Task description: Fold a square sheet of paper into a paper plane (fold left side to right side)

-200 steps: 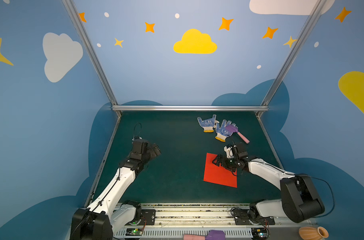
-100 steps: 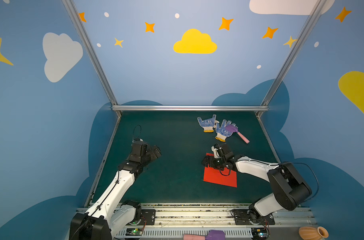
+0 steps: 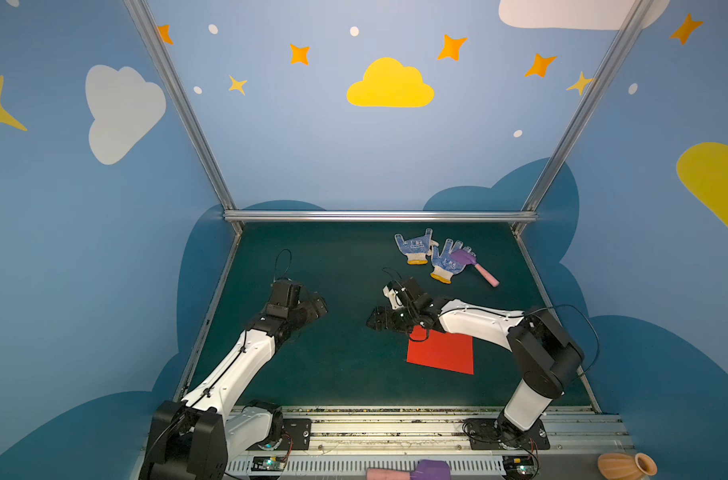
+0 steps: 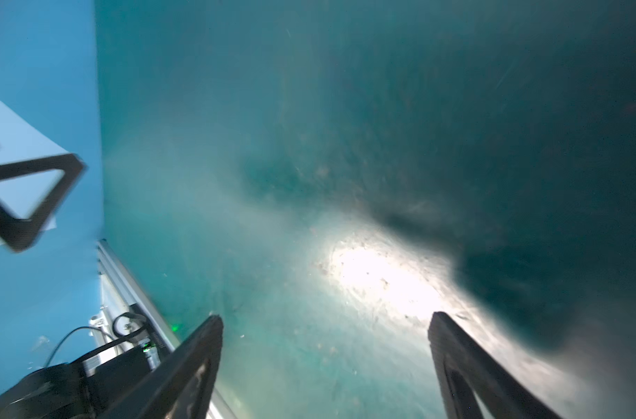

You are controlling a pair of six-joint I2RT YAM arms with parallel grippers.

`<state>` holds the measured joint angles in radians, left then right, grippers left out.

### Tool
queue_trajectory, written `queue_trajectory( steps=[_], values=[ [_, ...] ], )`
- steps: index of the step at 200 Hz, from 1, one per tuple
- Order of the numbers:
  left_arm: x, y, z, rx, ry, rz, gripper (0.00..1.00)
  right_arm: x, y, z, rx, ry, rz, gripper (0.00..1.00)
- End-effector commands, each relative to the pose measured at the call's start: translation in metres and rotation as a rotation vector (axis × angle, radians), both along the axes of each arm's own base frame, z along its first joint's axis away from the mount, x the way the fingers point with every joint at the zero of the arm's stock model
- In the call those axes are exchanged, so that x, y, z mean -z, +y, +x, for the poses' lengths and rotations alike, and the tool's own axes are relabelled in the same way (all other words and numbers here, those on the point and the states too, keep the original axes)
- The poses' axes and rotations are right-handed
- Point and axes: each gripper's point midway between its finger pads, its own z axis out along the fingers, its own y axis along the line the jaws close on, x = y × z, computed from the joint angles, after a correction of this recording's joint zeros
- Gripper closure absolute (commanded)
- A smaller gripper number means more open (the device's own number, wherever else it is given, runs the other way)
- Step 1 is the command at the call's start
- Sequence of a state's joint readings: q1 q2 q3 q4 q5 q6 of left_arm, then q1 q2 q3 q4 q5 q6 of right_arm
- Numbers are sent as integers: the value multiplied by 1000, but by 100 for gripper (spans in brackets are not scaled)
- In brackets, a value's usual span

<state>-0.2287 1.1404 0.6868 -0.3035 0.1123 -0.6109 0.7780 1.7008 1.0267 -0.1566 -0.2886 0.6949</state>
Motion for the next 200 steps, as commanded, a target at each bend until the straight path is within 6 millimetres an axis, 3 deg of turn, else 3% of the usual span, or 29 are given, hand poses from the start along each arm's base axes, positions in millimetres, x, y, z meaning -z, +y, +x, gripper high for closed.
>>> queue_trajectory(
  steps=[1, 40, 74, 105, 131, 160, 200],
  values=[
    [-11, -19, 8, 70, -19, 20, 0, -25, -41, 8, 49, -24, -25, 12],
    [-7, -70, 21, 210, 6, 70, 0, -34, -134, 22, 258, -26, -12, 11],
    [5, -113, 25, 331, 28, 170, 0, -34, -187, 19, 373, 3, 51, 11],
    [25, -155, 22, 448, 65, 236, 0, -33, -212, 18, 442, 47, 154, 12],
    [37, -203, 13, 580, 69, 287, 0, -2, -248, 3, 563, 147, 135, 13],
    [57, -253, 5, 705, 92, 371, 0, 21, -270, -11, 629, 211, 182, 14],
    [85, -283, 5, 737, 114, 474, 0, 38, -288, -31, 683, 237, 187, 15]
  ],
)
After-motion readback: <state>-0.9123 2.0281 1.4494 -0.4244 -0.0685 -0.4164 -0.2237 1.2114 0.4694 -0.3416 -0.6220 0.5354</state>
